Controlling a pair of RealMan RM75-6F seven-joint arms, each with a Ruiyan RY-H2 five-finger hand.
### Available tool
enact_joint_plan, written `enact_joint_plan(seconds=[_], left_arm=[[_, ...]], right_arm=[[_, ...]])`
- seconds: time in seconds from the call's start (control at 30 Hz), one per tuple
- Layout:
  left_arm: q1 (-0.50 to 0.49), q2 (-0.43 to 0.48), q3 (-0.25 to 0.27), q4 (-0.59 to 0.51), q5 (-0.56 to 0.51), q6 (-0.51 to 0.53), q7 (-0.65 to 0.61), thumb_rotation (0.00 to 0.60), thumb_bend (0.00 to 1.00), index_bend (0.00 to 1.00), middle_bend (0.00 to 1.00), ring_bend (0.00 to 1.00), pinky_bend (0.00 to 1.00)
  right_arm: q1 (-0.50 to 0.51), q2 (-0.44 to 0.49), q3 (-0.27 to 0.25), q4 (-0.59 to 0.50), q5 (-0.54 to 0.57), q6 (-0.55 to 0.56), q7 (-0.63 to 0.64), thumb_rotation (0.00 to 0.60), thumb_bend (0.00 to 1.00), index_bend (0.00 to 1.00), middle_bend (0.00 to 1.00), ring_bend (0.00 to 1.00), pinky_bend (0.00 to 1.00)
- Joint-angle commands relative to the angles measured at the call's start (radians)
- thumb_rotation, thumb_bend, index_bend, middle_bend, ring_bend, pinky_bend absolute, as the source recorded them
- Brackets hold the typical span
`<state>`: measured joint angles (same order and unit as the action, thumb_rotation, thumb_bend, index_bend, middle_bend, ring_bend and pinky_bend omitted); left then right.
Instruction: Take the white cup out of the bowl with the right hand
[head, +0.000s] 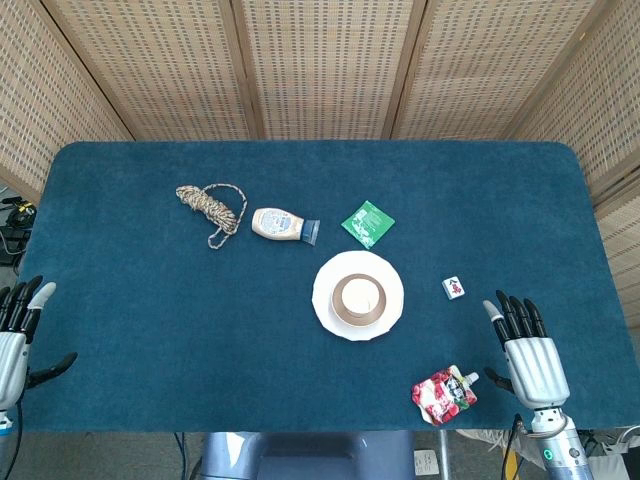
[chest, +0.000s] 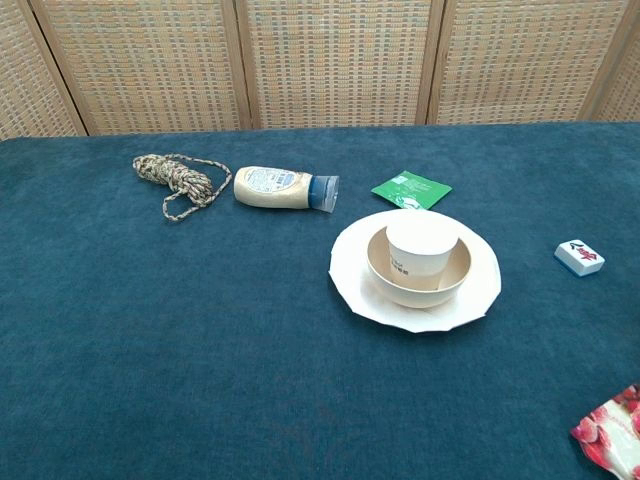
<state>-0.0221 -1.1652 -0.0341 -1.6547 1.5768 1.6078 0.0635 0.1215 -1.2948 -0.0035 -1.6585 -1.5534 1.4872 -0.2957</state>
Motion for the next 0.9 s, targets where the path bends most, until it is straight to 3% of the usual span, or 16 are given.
enact_joint_plan(seconds=[0.03,0.5,0.63,0.8,0.9], left_arm=[[0.001,0.001,0.001,-0.001,0.001,0.001,0.001,0.6,0.0,0.0,0.0,0.0,0.0],[0.0,0.005,-0.002,-0.003,-0.002,0.0,-0.01,0.6,0.0,0.0,0.0,0.0,0.0],[-0.001,0.008,0.0,-0.005,-0.001,-0.004,-0.017,0.6,0.0,0.0,0.0,0.0,0.0],[0.0,0.013,0.004,-0.008,0.004,-0.003,-0.026,0.6,0.0,0.0,0.0,0.0,0.0],[-0.002,0.014,0.009,-0.007,0.011,-0.009,-0.03,0.6,0.0,0.0,0.0,0.0,0.0]], right_arm=[[-0.001,0.0,0.0,0.0,0.001,-0.002,0.002,0.6,0.23,0.06,0.0,0.0,0.01],[0.022,0.012,0.005,-0.051,-0.005,-0.057,0.008,0.6,0.23,0.06,0.0,0.0,0.01],[0.119,0.025,0.081,-0.161,0.049,-0.175,-0.044,0.6,0.23,0.1,0.0,0.0,0.02],[0.218,0.009,0.161,-0.245,0.211,-0.304,-0.194,0.6,0.29,0.15,0.0,0.0,0.03],[0.296,-0.032,0.212,-0.277,0.366,-0.372,-0.316,0.6,0.31,0.15,0.0,0.0,0.03]])
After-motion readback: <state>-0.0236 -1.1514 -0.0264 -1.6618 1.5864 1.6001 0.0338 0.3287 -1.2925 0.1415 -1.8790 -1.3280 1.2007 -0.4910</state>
